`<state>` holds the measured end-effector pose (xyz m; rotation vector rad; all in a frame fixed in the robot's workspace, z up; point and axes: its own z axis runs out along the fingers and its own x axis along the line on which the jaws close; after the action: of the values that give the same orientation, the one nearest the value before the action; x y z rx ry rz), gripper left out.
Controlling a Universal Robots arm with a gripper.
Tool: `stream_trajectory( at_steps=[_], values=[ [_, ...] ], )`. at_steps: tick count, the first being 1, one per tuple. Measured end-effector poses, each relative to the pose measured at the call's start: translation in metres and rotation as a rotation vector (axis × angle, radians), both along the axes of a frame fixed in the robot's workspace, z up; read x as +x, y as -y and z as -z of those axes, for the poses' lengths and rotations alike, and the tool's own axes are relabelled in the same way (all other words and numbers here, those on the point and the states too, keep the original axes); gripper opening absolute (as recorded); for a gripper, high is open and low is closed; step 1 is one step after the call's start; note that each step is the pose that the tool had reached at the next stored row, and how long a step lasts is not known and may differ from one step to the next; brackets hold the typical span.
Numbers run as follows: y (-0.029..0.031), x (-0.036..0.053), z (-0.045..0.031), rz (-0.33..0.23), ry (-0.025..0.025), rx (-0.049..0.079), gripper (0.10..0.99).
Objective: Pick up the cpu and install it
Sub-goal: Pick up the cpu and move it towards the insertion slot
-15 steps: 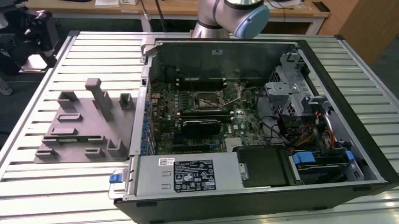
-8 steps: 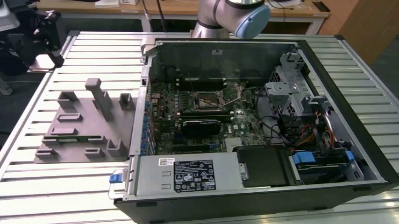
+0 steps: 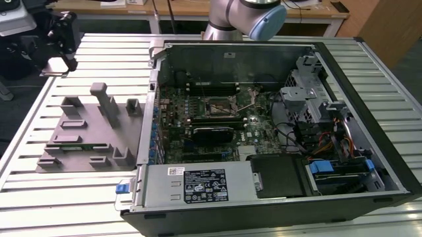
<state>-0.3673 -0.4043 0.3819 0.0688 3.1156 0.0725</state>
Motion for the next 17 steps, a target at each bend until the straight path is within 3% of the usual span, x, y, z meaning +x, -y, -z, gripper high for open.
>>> stream_trajectory(
  at_steps=[17],
  values=[
    [-0.001,0.033,0.0,0.0,0.0001,0.0,0.541]
  ],
)
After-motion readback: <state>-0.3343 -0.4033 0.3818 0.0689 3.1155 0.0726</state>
